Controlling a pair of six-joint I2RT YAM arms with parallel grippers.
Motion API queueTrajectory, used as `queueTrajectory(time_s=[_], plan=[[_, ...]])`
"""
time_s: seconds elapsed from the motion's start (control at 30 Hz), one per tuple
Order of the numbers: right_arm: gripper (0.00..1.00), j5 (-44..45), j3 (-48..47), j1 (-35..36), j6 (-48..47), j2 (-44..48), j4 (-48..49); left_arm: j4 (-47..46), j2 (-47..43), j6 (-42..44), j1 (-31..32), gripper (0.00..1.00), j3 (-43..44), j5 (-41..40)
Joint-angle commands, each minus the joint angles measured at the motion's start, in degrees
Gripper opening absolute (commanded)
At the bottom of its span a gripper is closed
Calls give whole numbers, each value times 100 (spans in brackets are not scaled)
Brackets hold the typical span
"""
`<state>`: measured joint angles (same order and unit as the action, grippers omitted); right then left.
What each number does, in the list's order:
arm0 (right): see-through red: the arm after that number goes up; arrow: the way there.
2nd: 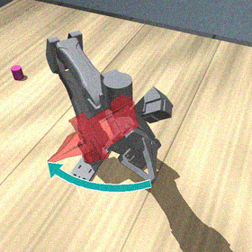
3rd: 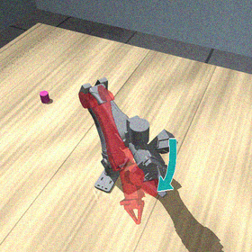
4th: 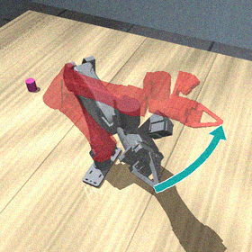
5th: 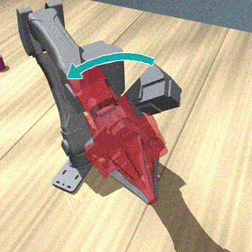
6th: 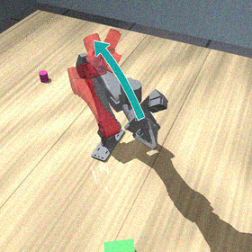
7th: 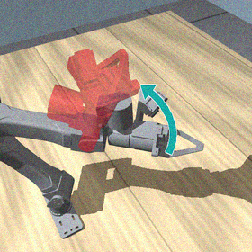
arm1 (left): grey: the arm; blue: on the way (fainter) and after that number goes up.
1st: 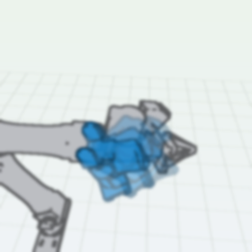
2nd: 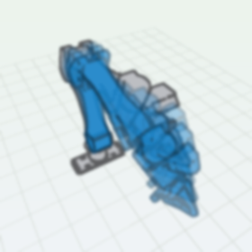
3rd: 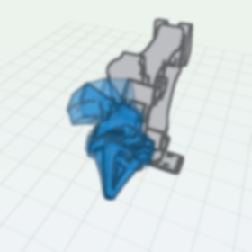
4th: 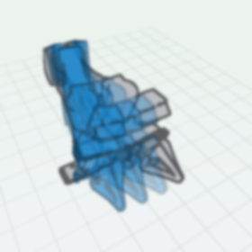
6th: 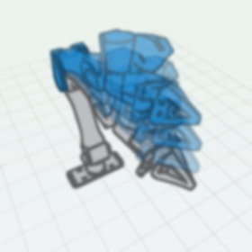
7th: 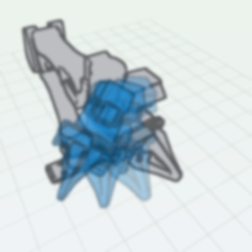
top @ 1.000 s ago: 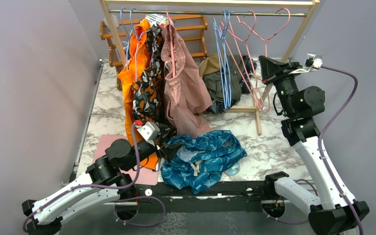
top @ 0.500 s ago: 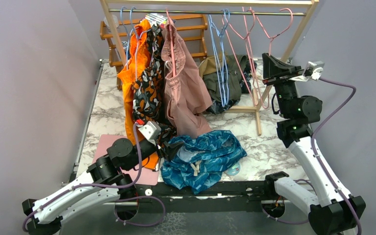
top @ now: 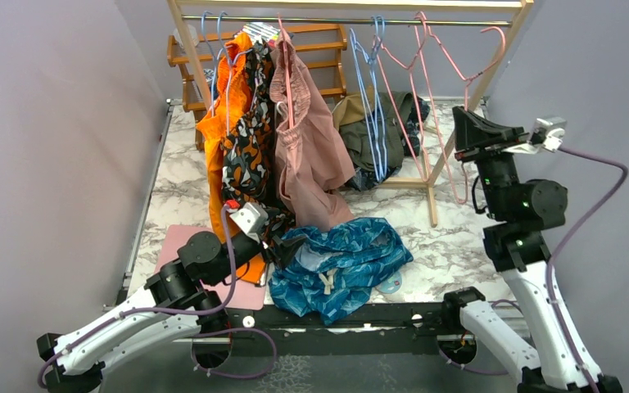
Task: Place the shorts on the hanger
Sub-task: Pick up the hanger from the clothesline.
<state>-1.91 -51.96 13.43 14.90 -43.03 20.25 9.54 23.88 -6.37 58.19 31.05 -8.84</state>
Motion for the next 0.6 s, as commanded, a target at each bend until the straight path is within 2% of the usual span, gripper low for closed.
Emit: queueTrajectory(time_s=[0.0, 0.4, 0.57], plan=[[1, -173, -471, 19, -60, 453, -1222, 9, -194, -21, -27, 99, -12, -162], [1, 36, -382, 19, 634, 1750, -3920, 84, -542, -190, -27, 99, 2, -358], [1, -4, -802, 24, 657, 1883, -5079, 205, -665, -264, -27, 99, 101, -415]])
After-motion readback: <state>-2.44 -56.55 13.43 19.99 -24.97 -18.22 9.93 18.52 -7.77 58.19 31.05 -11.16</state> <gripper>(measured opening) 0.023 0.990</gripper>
